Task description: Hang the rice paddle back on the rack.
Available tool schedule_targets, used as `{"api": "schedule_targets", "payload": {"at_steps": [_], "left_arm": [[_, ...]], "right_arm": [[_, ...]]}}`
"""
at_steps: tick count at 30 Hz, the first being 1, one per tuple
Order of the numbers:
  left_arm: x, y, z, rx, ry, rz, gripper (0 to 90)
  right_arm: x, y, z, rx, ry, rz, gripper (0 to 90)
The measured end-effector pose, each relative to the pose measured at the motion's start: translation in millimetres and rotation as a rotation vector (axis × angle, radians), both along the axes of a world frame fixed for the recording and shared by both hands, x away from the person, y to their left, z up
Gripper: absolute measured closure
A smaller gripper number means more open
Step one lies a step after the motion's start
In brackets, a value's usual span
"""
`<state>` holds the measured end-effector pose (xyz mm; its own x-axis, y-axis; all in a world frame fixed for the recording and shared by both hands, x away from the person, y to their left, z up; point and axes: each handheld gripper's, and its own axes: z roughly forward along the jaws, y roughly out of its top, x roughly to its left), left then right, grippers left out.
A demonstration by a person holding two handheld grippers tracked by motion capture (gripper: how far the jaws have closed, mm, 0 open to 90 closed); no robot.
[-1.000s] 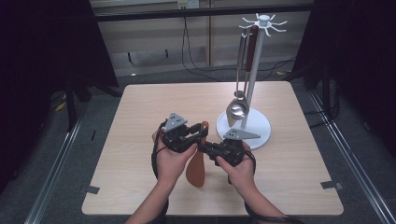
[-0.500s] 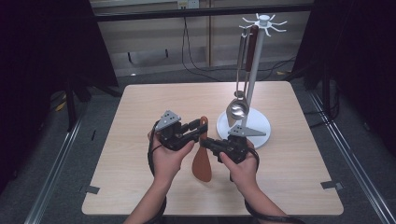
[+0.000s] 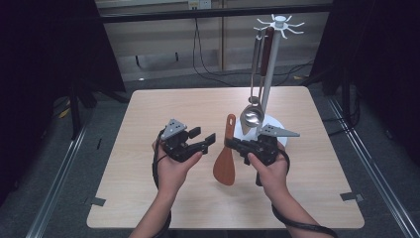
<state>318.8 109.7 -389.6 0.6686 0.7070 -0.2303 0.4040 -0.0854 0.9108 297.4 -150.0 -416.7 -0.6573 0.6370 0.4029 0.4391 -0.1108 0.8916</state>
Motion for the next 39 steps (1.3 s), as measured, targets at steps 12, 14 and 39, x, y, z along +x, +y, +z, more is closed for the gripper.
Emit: {"api": "schedule_targets", "payload": {"at_steps": [12, 14, 39], "left_arm": [[2.4, 11.2, -18.6, 0.09, 0.068, 0.01, 18.9], [2.3, 13.3, -22.2, 0.104, 0.077, 0.017, 17.2], [6.8, 19.2, -47.9, 0.173, 0.158, 0.008, 7.9]], "right_arm": [[0.7, -16.1, 8.0, -0.021, -0.033, 0.026, 84.2], [1.8, -19.4, 11.8, -0.017, -0.042, 0.03, 84.2], [11.9, -48.4, 54.6, 0.013, -0.14, 0.039, 84.2]]}}
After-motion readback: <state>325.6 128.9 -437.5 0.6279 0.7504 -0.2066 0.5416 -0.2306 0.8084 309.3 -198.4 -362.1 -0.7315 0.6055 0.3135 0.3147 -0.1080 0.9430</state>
